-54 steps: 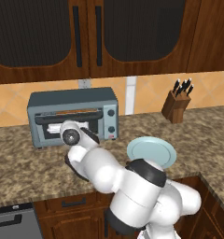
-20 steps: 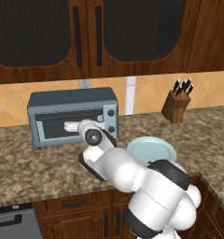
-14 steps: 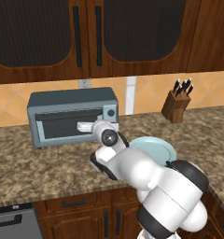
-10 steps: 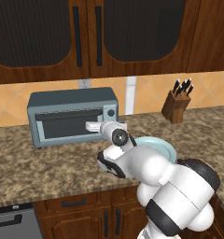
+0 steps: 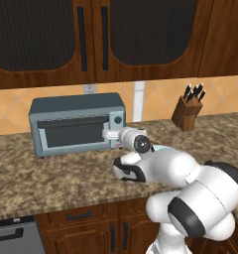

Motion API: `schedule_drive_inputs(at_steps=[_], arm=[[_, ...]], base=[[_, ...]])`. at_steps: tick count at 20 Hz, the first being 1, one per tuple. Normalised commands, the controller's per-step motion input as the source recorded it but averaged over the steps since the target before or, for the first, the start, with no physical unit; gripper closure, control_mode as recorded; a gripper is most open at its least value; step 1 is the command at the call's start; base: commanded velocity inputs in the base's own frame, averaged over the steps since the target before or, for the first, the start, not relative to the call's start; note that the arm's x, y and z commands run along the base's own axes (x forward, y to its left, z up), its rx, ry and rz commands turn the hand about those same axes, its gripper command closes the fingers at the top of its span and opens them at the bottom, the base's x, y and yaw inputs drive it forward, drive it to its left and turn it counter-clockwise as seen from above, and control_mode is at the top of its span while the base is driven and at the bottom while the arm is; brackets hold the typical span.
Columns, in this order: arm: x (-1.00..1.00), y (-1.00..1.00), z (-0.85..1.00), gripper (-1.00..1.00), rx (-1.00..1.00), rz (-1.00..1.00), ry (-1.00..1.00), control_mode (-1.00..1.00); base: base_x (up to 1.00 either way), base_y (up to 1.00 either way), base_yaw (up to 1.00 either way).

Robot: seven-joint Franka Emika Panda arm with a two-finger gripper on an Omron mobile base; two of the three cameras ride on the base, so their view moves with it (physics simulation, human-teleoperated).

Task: Pick up the kebab skewer and baguette bread, and place them inside the toaster oven. Close the toaster oven door and start by setting the timer.

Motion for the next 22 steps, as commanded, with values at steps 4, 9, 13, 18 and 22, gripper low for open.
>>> schedule_drive_inputs(at_steps=[4, 9, 13, 18, 22], arm=[[0.05, -0.09, -0.28, -1.00, 0.00, 0.00, 0.00, -1.00], [0.19, 0.00, -0.36, -1.00, 0.00, 0.00, -0.01, -1.00], [0.27, 0.00, -0.35, -1.00, 0.00, 0.00, -0.02, -1.00], [0.31, 0.00, -0.36, -1.00, 0.00, 0.00, -0.03, -1.00], [0.20, 0.00, -0.39, -1.00, 0.00, 0.00, -0.03, -1.00]], base=[[0.00, 0.00, 0.00], [0.00, 0.00, 0.00], [0.00, 0.00, 0.00], [0.00, 0.00, 0.00], [0.00, 0.00, 0.00]])
